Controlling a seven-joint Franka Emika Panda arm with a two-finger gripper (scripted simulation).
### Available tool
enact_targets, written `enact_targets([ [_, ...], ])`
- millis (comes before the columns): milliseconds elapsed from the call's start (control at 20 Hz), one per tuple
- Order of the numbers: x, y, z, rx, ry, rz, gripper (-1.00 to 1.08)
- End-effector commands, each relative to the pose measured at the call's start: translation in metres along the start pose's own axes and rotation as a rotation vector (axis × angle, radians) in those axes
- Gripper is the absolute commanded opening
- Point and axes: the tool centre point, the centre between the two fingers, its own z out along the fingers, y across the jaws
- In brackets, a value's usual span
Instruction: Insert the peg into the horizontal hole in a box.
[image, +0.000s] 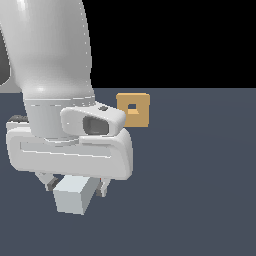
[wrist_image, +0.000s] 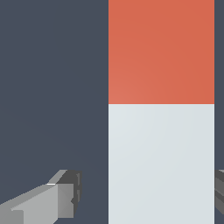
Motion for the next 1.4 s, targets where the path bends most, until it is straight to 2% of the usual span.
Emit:
enact_targets([
  [0, 0.0, 0.001, 0.004, -0.001, 0.0, 0.0, 1.0],
  [50, 0.0, 0.001, 0.004, -0.001, 0.0, 0.0, 1.0],
  [100, 0.0, 0.001, 0.004, -0.001, 0.0, 0.0, -1.0],
  [650, 0.0, 0.001, 0.003, -0.002, 0.0, 0.0, -1.0],
  [850, 0.009, 0.004, 0.001, -0.002, 0.0, -0.005, -1.0],
  [1100, 0.037, 0.013, -0.005, -0.002, 0.0, -0.019, -1.0],
  [1350, 0.086, 0.027, -0.016, -0.002, -0.001, -0.044, -1.0],
])
